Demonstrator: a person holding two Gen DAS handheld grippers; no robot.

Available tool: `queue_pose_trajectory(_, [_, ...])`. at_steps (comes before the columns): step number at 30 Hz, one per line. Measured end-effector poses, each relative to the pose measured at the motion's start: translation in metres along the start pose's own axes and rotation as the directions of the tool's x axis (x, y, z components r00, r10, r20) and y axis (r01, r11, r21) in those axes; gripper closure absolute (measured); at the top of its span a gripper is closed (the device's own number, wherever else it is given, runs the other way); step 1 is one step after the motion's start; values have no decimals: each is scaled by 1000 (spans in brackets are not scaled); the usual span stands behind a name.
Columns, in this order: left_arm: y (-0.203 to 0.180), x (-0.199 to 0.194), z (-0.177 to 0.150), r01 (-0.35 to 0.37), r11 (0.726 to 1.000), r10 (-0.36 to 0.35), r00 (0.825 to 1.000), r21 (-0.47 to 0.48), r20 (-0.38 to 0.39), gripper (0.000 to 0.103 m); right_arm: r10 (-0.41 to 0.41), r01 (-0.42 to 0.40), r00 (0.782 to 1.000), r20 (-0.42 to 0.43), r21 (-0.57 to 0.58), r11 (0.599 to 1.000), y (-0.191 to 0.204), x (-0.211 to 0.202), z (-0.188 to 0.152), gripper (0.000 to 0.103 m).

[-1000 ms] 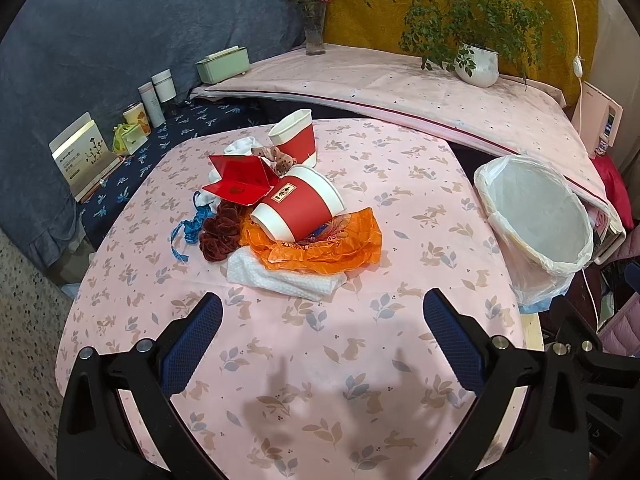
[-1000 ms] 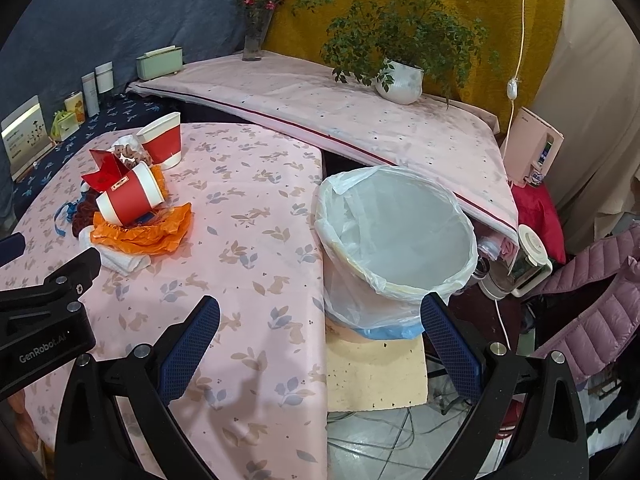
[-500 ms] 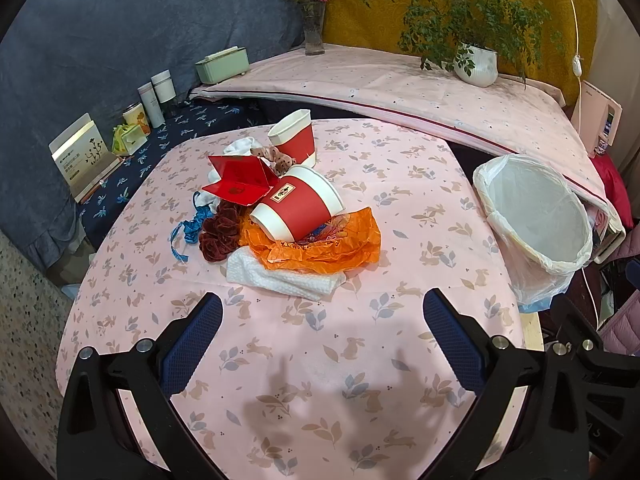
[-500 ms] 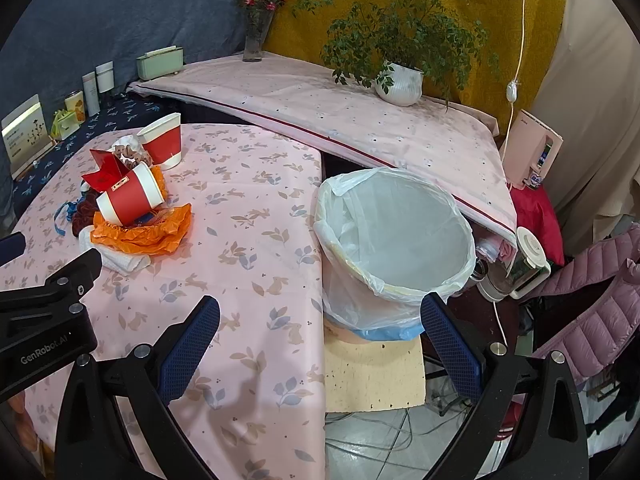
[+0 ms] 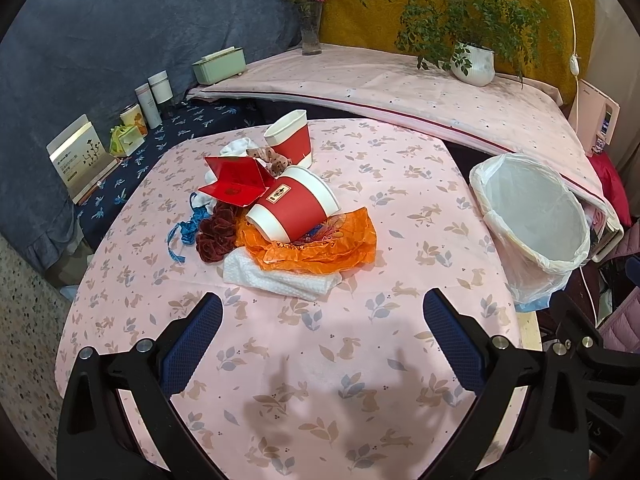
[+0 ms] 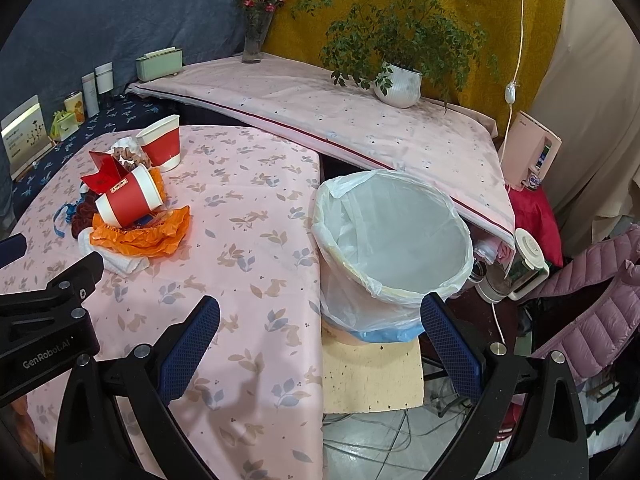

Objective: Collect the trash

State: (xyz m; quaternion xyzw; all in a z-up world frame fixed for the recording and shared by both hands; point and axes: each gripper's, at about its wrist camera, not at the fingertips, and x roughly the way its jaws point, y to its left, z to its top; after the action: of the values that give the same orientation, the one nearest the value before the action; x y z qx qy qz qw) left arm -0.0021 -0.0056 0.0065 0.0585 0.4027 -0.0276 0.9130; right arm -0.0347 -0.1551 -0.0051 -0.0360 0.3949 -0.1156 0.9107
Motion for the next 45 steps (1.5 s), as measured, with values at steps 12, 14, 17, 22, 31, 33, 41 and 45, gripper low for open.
queue_pose_trajectory(12, [-6,-1,-1,3,1000,-3,1000,5,4,7,-4,4,1000,3,11,1000,-6,-1,4,7])
queue_pose_trajectory(14, [-10,-1,-4,8,1000,-8,1000,9,3,7,-7,7,1000,4,15,1000,-8,-1,4,7])
queue_pose_trajectory(17, [-11,-1,-5,18,1000,-18,1000,9,-1,7,-11,11,1000,6,15,1000,-7,-2,2,7])
queue_pose_trajectory(22, [-8,1,-4,31,999,-31,1000,11,-1,7,-16,16,1000,5,18,1000,-7,-1,2,7])
queue_pose_trajectory(31, [-5,2,-3,29,999,-29,999,21,16,7,-17,17,1000,4,14,1000,-7,-1,1,7])
queue_pose_trajectory(33, [-4,2,-3,31,999,-31,999,20,16,7,-17,17,1000,4,15,1000,-7,-1,1,7])
queue_pose_trajectory(41, [-2,5,-1,50,999,-51,998,21,34,7,-35,35,999,9,36,999,-9,0,2,7])
queue_pose_trajectory(45, [0,7,0,65,998,-66,996,17,53,7,-42,42,999,15,49,998,-8,1,6,7])
